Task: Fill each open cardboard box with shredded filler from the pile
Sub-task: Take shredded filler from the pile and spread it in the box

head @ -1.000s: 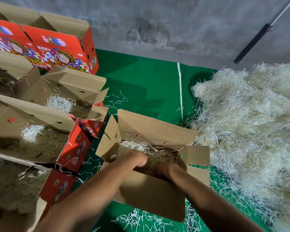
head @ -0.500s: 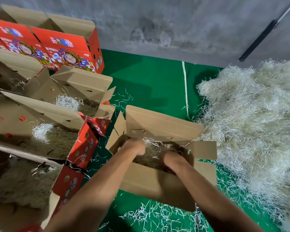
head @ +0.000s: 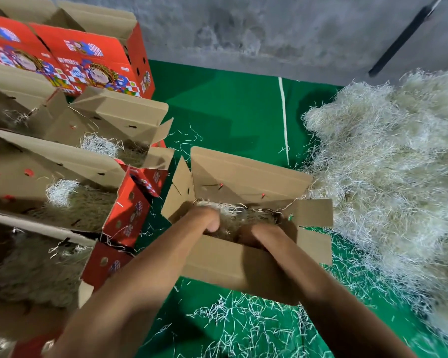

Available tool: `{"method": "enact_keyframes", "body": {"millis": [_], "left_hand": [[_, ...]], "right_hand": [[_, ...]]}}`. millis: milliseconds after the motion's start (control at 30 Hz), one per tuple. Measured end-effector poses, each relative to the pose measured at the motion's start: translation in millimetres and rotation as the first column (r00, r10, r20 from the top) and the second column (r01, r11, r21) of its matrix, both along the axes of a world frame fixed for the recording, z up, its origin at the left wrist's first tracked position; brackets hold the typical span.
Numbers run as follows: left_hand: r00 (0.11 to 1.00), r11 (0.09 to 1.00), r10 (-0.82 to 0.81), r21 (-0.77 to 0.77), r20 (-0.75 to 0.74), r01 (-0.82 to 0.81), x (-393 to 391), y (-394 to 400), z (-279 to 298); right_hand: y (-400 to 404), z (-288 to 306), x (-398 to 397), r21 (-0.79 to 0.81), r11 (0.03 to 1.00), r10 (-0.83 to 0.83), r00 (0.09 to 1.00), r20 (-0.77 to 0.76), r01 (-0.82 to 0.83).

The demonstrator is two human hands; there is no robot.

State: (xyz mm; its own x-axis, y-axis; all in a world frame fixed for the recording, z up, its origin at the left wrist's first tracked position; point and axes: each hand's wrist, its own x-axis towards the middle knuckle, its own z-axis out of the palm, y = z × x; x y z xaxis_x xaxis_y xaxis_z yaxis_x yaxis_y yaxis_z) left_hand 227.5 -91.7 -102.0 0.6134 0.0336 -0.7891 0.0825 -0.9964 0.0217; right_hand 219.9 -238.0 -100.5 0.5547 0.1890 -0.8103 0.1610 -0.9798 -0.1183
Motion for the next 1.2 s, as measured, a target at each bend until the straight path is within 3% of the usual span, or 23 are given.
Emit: {"method": "enact_keyframes", "body": {"millis": [67, 200, 267, 300, 367, 467, 533, 667, 767, 833, 967, 1133, 1200], "left_hand": [[0.999, 0.999, 0.036, -0.013, -0.024, -0.036, 1, 3, 3], [0.988, 0.985, 0.063, -0.167, 0.141, -0.039, 12, -6, 19], [0.995, 0.992, -0.032, -0.121, 0.093, 0.044, -2, -21, 16], [0.994, 0.993, -0.1, -0.066, 0.037, 0.102, -9, -26, 9], [0.989, 0.99, -0.144, -0.003, -0.019, 0.144, -13, -26, 9], [0.994, 0.995, -0.049, -0.082, 0.1, 0.058, 2, -17, 16], [0.995, 0.996, -0.044, -0.067, 0.089, 0.05, 5, -12, 19], [0.989, 0.992, -0.114, 0.041, -0.098, 0.119, 3, -3, 11], [1.0, 1.0, -0.006, 0.013, 0.022, 0.006, 16, -5, 22], [0.998, 1.0, 0.029, -0.001, 0.058, -0.029, 16, -6, 20], [0.998, 0.995, -0.035, 0.094, -0.061, 0.041, 1, 1, 14], [0.973, 0.992, 0.045, -0.128, 0.227, -0.016, 7, -10, 13], [0.99, 0.99, -0.005, -0.139, 0.144, 0.026, 0, -13, 10]], "right_hand": [[-2, -2, 0, 0.008, 1.0, 0.014, 0.999, -0.033, -0.014], [2, 2, 15, 0.113, 0.993, -0.055, 0.99, 0.128, 0.04], [15, -4, 10, 0.005, 1.0, 0.013, 0.99, 0.143, -0.014], [19, -10, 6, -0.043, 0.992, 0.122, 0.983, 0.135, -0.117], [14, -7, 1, 0.005, 0.993, 0.118, 0.986, 0.117, -0.119], [-4, 7, 16, 0.139, 0.99, -0.018, 0.986, 0.166, -0.005], [-11, -3, 29, 0.114, 0.992, -0.086, 0.969, 0.232, 0.061], [-17, -9, 18, 0.025, 0.996, -0.083, 0.996, 0.024, 0.082], [-20, -7, 21, 0.12, 0.99, -0.094, 0.984, 0.149, 0.077], [-21, -9, 20, 0.094, 0.993, -0.092, 0.964, 0.248, 0.071], [-25, -7, 9, 0.022, 0.997, -0.082, 0.994, 0.078, 0.08], [-12, -13, 8, 0.023, 0.999, -0.037, 0.962, 0.271, 0.031], [-10, -16, 2, 0.004, 1.0, -0.022, 0.972, 0.232, 0.021]]}}
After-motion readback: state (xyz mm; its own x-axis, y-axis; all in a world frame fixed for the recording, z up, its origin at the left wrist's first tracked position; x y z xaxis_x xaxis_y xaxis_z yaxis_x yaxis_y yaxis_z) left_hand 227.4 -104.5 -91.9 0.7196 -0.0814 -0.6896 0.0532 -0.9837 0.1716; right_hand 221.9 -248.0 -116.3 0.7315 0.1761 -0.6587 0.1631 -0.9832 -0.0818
